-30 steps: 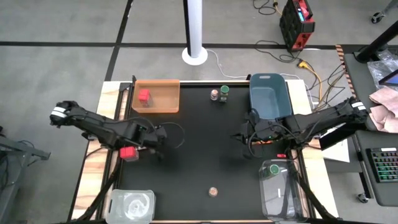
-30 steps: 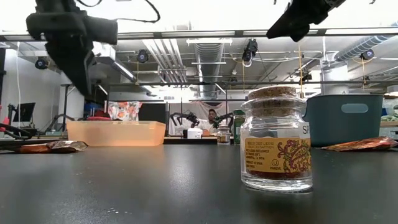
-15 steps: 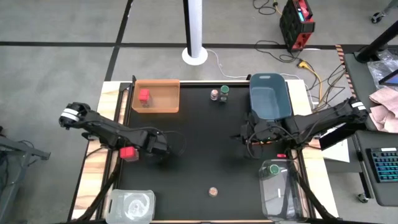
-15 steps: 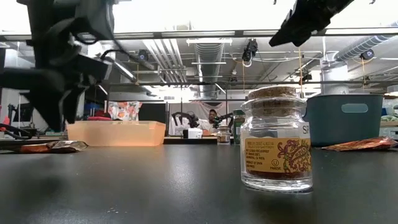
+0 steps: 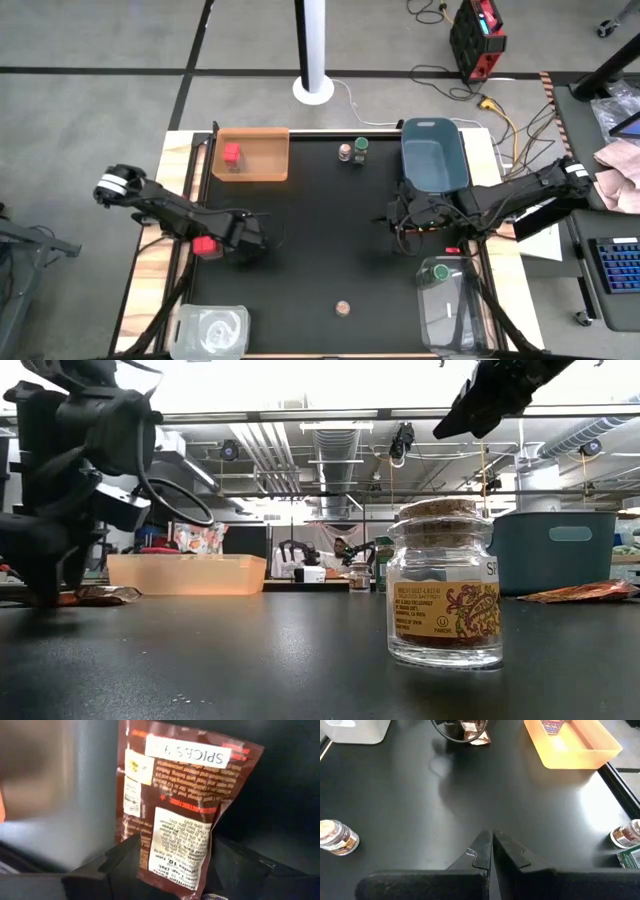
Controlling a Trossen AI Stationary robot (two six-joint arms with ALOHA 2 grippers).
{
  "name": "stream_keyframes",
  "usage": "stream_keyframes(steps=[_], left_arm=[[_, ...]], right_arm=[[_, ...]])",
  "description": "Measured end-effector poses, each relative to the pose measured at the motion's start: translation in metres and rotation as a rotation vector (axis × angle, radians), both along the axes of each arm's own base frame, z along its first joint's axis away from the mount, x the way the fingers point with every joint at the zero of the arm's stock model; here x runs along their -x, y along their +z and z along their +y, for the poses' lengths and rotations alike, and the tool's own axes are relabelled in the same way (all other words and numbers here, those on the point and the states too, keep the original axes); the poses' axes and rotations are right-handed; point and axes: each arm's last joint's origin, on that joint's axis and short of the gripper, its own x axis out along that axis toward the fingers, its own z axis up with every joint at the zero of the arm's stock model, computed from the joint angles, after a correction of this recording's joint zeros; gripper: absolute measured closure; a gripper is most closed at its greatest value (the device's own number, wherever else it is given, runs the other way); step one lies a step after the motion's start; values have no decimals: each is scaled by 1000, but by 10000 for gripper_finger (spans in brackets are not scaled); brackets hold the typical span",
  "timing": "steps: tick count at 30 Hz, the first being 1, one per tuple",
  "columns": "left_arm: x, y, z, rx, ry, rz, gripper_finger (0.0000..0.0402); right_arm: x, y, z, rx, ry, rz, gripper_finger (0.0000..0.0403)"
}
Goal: Sort spices by type
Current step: Put the left orange seasoning bag into the white bin
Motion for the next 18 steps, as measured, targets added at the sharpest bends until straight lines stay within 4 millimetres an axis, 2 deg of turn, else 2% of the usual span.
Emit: stream_keyframes(steps=[4,7,11,16,18], left_arm=[[3,-4,1,1,-8,-3,196],[2,-5,0,9,-3,-6,224],[0,-4,-1,20,1,-19,282],[-1,-5,0,3,-1,-43,378],[-3,-5,1,-26,0,-57,390]], right_arm=[[-1,1,0,0,2,-10,394],[-1,1,0,0,2,-10,394],[-1,1,0,2,3,-9,394],[-1,1,0,3,3,-10,394],[-1,1,0,5,5,-9,394]])
